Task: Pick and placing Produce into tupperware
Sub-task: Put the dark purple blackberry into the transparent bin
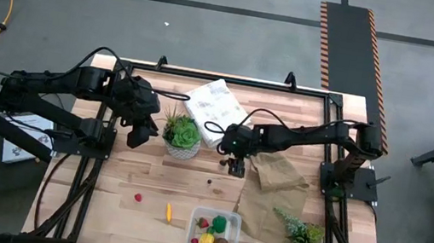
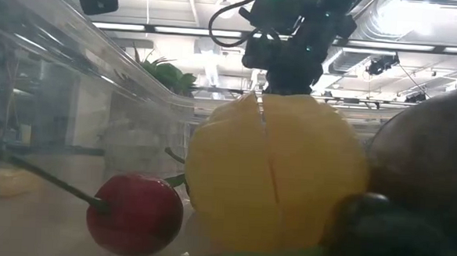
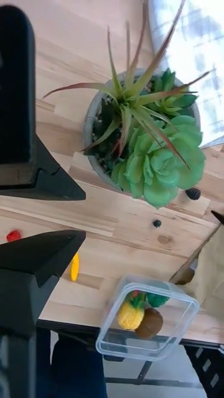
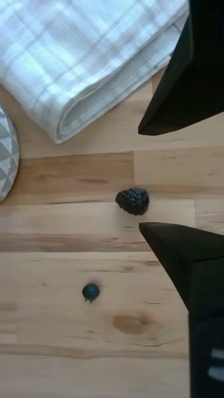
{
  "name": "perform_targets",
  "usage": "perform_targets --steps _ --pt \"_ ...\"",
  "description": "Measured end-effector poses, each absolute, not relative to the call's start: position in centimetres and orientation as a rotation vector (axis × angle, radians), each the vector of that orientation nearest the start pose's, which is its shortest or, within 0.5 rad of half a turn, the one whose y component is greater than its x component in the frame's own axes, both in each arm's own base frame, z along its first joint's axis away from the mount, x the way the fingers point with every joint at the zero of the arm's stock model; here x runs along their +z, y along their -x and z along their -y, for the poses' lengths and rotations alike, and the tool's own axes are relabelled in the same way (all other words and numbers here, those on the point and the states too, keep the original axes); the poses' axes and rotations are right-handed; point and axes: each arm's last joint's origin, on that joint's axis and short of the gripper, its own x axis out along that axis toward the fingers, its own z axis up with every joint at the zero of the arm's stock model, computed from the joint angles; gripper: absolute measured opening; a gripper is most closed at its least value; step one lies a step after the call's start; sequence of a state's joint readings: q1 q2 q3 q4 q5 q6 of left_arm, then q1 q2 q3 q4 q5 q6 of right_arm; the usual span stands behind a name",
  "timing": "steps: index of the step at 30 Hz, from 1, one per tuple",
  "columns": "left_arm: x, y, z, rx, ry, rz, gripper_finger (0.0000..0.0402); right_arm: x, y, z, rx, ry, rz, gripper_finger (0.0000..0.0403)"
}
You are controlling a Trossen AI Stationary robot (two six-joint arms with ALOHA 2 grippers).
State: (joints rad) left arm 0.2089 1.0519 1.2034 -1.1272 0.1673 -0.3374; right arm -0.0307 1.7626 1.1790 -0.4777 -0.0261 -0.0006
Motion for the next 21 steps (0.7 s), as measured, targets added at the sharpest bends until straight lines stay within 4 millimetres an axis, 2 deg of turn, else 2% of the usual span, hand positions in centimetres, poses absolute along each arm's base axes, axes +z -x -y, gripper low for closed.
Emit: perform_targets --steps 4,15,21 --pt "34.9 -17.3 -3.2 0.202 0.494 -0.954 0.0076 19.4 -35.7 1.0 0.004 -0.033 -1.040 0.0218" --pt "34.9 -17.3 -3.2 0.202 0.494 -0.954 0.0076 19.7 -36.0 1.0 0.014 -0.028 -0.995 0.0216" --pt "34.9 -17.3 -3.2 0.201 0.495 -0.955 0.0076 18.7 -36.5 0.9 0.053 -0.031 -1.011 0.0216"
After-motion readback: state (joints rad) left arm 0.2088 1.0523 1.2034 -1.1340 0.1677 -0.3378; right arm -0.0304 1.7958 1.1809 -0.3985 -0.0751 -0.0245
